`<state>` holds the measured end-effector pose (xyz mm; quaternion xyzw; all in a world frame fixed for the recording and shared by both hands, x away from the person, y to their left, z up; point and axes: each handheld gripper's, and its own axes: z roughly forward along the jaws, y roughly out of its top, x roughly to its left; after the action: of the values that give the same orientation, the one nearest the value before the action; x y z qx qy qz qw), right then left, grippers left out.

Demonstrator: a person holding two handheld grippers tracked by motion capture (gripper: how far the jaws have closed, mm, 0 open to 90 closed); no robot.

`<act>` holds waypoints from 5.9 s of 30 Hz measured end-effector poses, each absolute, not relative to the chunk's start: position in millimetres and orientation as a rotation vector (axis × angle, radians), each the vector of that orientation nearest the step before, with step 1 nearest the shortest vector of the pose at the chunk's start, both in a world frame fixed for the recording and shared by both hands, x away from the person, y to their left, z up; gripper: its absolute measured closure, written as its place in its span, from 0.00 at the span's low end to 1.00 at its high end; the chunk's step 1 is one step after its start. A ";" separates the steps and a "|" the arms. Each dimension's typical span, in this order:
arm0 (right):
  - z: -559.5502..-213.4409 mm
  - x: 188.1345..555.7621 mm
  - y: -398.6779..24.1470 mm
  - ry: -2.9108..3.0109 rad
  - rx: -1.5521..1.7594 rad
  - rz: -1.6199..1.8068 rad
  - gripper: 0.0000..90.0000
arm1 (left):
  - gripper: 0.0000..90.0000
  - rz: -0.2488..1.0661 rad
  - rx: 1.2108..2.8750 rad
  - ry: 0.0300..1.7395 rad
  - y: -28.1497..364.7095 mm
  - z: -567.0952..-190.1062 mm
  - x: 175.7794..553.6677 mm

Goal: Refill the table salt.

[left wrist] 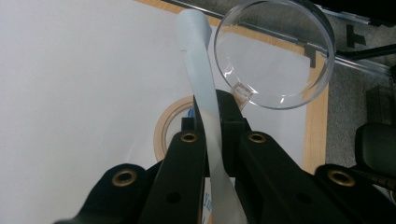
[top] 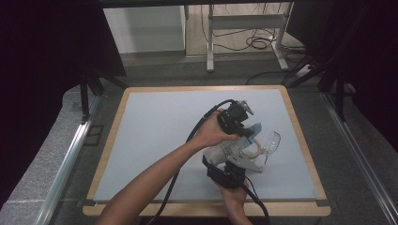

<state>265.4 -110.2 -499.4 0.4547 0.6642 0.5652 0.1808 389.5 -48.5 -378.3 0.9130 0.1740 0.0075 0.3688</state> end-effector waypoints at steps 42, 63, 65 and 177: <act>-508.0 281.1 -108.1 1.951 1.300 1.489 0.40 | 1.00 0.032 2.373 0.437 -46.6 -375.3 388.5; -517.7 270.5 -134.1 2.124 1.032 1.339 0.36 | 1.00 -0.005 2.357 0.414 -28.5 -373.6 382.6; -518.1 270.2 -134.3 2.124 1.018 1.315 0.35 | 1.00 -0.009 2.354 0.407 -27.5 -372.7 381.1; -498.3 294.9 -101.7 1.861 1.195 1.610 0.59 | 1.00 0.079 2.493 0.472 -60.6 -357.7 395.9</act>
<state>294.9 -101.7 -498.3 0.4278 0.6664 0.5763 0.2017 395.9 -60.6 -357.7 0.9378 0.1776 0.0298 0.2969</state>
